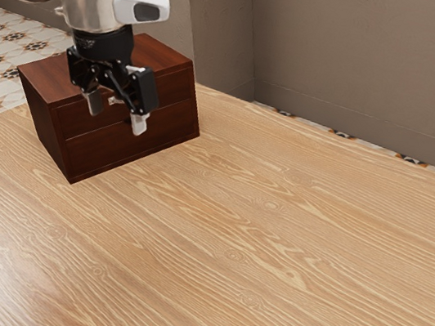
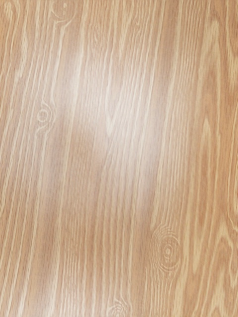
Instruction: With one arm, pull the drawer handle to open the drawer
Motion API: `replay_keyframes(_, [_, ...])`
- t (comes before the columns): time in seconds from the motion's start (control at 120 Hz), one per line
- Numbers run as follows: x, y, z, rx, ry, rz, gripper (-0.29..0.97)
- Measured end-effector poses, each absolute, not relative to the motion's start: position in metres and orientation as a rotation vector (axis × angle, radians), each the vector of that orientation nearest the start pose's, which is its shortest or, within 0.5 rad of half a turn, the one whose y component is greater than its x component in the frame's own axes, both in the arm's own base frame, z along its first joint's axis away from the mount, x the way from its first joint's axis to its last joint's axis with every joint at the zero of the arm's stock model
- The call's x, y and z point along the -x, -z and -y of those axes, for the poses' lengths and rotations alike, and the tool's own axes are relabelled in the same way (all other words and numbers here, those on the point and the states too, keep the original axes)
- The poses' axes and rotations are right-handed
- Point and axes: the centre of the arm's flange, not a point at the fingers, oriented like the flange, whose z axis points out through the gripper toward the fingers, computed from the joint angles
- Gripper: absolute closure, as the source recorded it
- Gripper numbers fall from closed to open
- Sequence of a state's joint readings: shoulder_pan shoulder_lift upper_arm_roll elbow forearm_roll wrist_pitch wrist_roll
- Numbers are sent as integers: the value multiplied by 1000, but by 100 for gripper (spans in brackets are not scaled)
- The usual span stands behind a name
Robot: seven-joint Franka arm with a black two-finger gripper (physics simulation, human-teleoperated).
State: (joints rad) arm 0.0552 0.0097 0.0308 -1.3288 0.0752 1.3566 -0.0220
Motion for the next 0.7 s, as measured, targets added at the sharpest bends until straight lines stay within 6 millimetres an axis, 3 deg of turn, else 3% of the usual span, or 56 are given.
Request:
replay_keyframes(0.25, [-527,-715,-54,3061,40,190,0])
replay_keyframes(0.275, [-523,-729,-53,3059,81,192,0])
replay_keyframes(0.342, [-502,-795,-51,3044,282,201,0])
replay_keyframes(0.408, [-494,-818,-52,3017,374,211,0])
replay_keyframes(0.458, [-512,-805,-55,2990,358,207,0])
replay_keyframes(0.542, [-563,-758,-68,2959,306,156,0])
replay_keyframes(0.642, [-597,-714,-142,2916,293,208,0])
replay_keyframes(0.7, [-613,-694,-167,2897,305,193,0])
